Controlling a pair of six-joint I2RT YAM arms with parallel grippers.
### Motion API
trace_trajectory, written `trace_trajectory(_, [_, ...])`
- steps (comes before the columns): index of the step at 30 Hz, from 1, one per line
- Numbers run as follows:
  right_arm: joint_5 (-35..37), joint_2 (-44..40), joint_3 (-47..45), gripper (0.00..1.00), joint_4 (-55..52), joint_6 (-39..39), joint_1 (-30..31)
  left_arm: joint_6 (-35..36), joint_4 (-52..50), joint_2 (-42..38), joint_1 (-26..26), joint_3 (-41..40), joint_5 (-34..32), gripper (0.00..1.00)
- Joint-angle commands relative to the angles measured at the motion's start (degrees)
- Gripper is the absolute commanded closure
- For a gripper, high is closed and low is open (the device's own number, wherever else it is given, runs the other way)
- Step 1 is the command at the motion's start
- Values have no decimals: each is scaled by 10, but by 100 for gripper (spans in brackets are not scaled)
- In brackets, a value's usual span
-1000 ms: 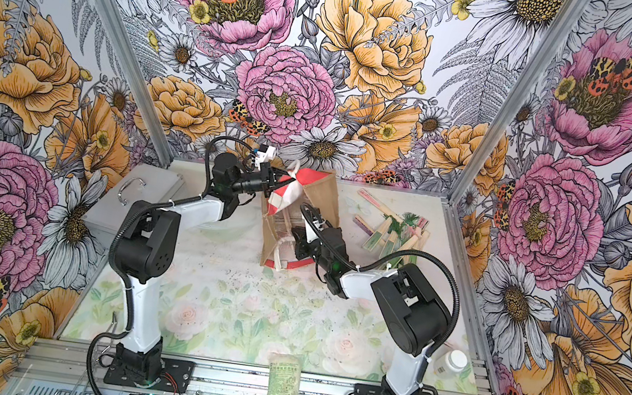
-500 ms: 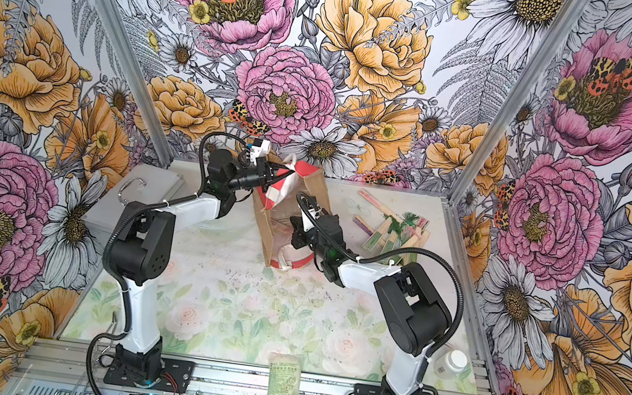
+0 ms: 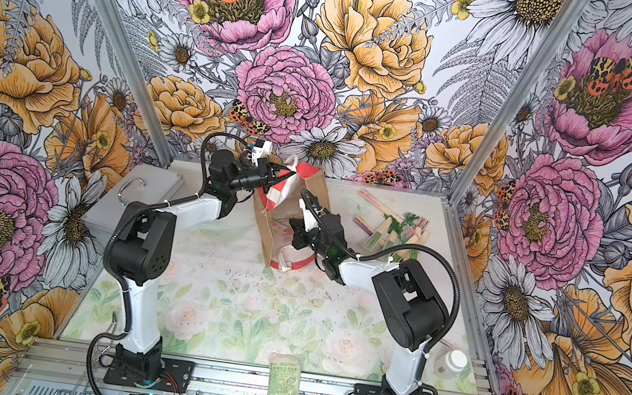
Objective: Take out the folding fans from the tote bags
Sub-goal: Pick up the folding fan from the canvas bag.
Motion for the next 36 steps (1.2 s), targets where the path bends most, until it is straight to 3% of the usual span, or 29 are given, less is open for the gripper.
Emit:
trace_trajectory(1, [-44,-51,20,100,2,29,-14,11,15,1,7,-1,1,100])
trace_trajectory(9, [-157,-127,-16,100,96,133,-63,19,11,19,8,-4,-3,100])
trace_trajectory(16, [-192,-163,-21,100,179,201,-90,31,-2,28,7,-10,-6,100])
trace_trajectory(28, [-216,-256,24,100,124,241,-127,28,-3,39,8,-5,-13,100])
trace_trajectory(36, [-264,-269,134,100,79,344,-179,26,-5,52,6,2,-16,100])
